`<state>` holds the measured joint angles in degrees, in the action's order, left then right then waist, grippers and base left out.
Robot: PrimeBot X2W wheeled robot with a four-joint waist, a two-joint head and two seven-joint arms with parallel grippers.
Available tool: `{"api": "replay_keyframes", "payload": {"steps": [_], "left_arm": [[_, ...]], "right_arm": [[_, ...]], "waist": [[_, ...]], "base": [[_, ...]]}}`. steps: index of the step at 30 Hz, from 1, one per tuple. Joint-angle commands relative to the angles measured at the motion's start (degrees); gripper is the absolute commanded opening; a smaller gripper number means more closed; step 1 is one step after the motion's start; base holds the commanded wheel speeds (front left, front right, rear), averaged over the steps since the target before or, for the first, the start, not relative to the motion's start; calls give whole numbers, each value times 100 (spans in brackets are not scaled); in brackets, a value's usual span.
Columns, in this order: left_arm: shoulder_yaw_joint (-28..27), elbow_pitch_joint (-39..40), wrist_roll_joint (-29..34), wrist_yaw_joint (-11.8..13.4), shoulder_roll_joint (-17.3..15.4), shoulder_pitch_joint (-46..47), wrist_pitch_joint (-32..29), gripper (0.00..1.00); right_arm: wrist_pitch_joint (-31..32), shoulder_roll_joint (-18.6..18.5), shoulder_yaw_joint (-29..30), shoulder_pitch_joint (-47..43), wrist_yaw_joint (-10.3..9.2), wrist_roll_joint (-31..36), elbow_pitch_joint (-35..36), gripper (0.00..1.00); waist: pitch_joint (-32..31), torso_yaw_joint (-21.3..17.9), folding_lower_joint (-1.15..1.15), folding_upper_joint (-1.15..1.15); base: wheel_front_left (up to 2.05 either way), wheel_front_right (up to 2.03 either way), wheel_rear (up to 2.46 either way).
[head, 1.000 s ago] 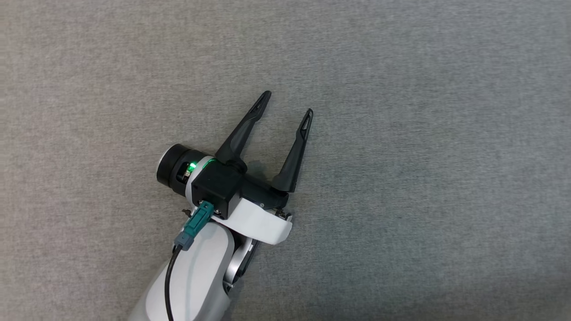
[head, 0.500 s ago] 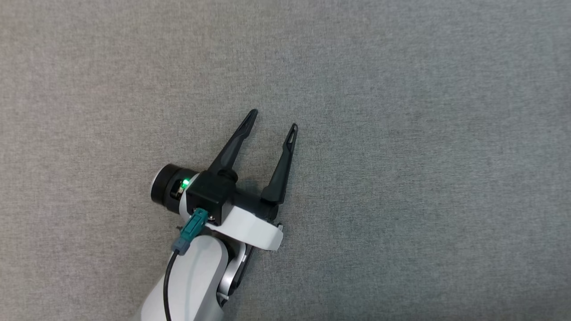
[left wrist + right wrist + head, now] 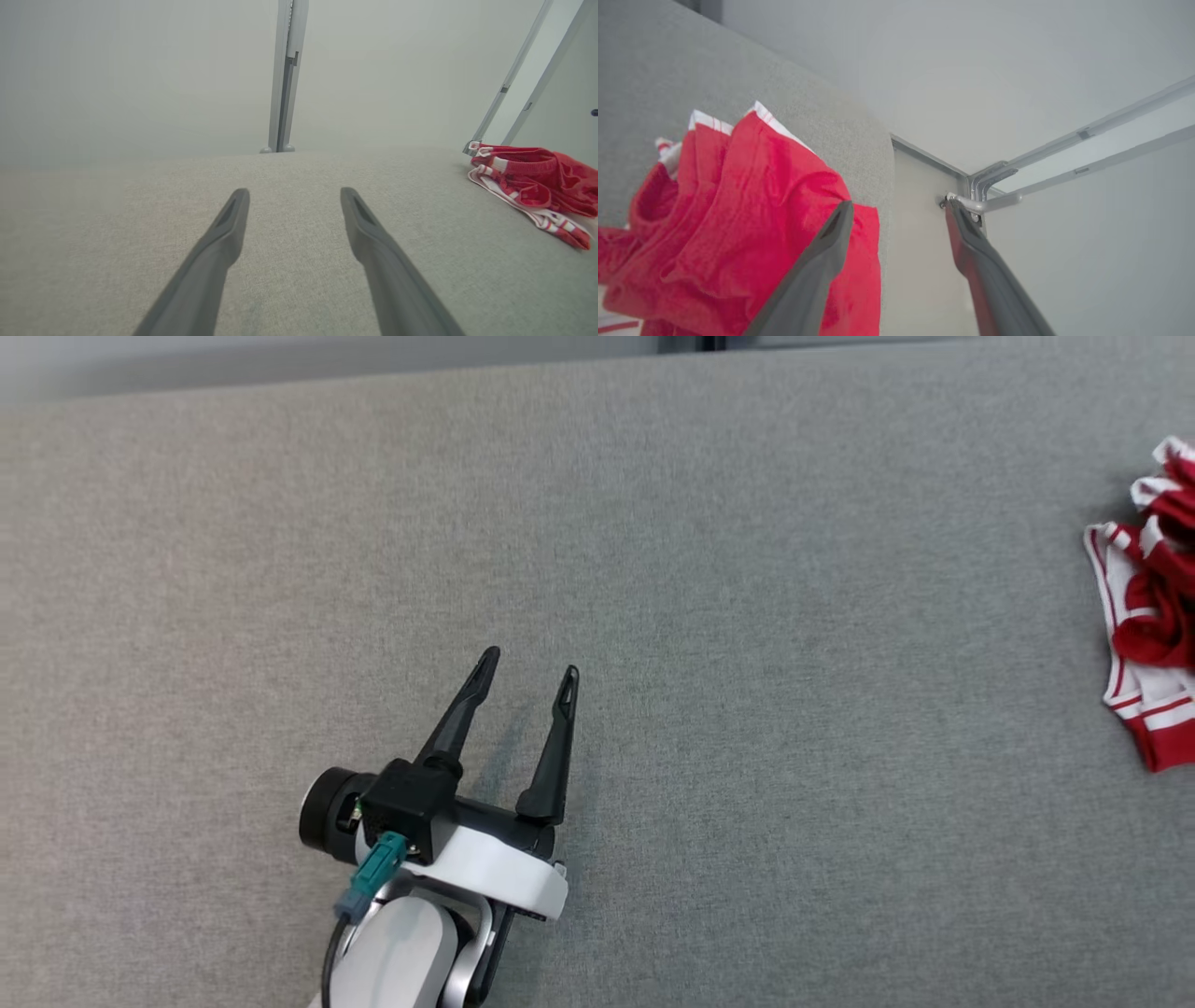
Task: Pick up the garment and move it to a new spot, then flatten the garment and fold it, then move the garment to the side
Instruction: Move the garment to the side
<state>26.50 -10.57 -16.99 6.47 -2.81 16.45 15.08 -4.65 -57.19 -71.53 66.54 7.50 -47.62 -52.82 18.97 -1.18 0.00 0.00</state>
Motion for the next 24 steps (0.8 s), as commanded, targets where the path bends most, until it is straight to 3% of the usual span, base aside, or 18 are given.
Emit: {"api": "replay_keyframes", "payload": {"steps": [1, 6, 9, 16, 19, 24], "left_arm": [[-130, 43, -16, 61, -27, -134, 4, 100], [-341, 106, 35, 76, -26, -277, 4, 100], [-531, 142, 89, 76, -26, -393, 4, 100], [-1022, 303, 234, 76, -24, -675, 4, 100], [-1181, 376, 270, 48, -26, -800, 3, 100], [-1331, 443, 342, 1, -27, -996, 4, 100]], "right_arm": [[-457, 248, 186, 136, -2, 76, -78, 100], [-968, 682, 498, 202, -2, 246, -84, 100], [-1057, 1002, 1013, 122, -2, 337, 181, 100], [-1058, 1607, 3384, -1054, -2, 1434, 1758, 100], [-1058, 2045, 4521, -1975, -2, 2027, 2460, 100], [-1060, 2912, 5707, -3415, -2, 2989, 3601, 100]], "waist": [[-338, -13, 0, 0], [-606, -19, 0, 0], [-790, -23, 0, 0], [-1131, -29, 0, 0], [-1243, -10, 0, 0], [-1345, 60, 0, 0]], "base": [[0, 0, 0], [0, 0, 0], [0, 0, 0], [0, 0, 0], [0, 0, 0], [0, 0, 0]]}}
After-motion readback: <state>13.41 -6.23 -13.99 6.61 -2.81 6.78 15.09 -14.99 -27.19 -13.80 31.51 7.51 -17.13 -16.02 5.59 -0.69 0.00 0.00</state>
